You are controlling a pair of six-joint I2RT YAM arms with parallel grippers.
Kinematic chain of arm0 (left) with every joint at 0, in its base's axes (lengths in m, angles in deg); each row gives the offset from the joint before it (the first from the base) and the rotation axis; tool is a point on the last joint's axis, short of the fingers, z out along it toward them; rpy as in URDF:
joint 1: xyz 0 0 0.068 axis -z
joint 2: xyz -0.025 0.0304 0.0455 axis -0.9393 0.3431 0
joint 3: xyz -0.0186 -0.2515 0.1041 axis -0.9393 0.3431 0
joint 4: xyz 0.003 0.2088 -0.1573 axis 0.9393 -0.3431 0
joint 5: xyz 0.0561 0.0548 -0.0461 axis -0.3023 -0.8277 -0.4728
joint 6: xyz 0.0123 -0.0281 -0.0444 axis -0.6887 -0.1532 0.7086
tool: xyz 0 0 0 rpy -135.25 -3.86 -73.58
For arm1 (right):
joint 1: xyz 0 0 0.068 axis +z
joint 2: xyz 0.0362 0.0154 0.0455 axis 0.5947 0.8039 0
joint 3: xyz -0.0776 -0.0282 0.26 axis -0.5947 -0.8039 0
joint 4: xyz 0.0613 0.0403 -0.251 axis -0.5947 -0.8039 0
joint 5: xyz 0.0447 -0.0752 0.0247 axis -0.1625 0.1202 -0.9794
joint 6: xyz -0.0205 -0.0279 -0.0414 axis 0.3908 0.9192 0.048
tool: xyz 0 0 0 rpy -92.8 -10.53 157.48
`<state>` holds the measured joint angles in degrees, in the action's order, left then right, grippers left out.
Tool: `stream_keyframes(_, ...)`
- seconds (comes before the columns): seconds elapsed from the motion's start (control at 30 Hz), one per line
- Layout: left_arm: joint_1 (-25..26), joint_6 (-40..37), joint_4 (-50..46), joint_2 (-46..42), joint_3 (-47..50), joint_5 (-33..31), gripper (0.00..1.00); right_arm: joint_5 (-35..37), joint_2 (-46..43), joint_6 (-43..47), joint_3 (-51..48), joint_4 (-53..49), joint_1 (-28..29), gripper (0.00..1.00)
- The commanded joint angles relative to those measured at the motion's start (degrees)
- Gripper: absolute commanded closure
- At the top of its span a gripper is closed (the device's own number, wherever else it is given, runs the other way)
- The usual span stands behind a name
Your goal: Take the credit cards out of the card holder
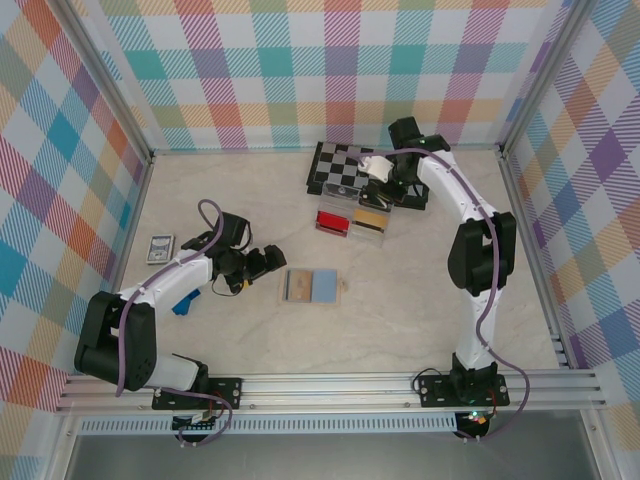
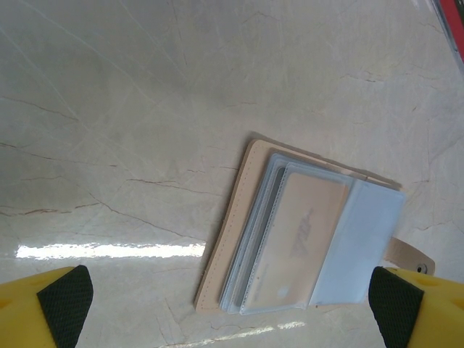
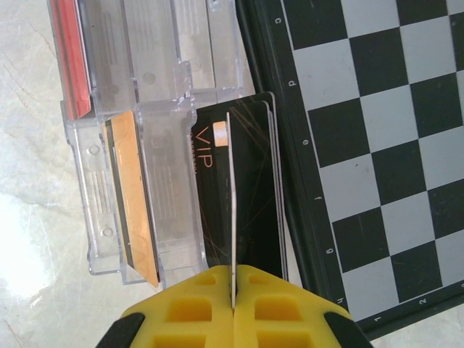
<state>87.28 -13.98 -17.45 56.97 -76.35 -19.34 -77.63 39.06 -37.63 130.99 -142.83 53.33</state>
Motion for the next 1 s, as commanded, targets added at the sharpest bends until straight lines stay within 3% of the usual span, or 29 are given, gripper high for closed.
stream_keyframes(0.0, -0.8, -0.4, 0.0, 0.6, 0.7, 1.2, 0.0, -1.1, 1.3, 1.3, -0.4, -3.3, -0.5, 1.0)
stream_keyframes(0.5, -0.8, -0.3, 0.6, 1.3, 1.2, 2.0, 0.0, -2.2, 2.9, -1.6, -0.2, -4.7, 0.0, 1.0)
stream_keyframes(0.63, -0.8, -0.2, 0.9, 1.4, 1.2, 2.6, 0.0, 1.2, 3.7, -4.2, 0.1, -2.6, 0.7, 0.94)
stream_keyframes(0.97, -0.8, -0.5, 1.4, 1.3, 1.5, 3.4, 0.0, 1.1, 3.3, -7.0, 1.0, -1.9, 1.2, 0.8)
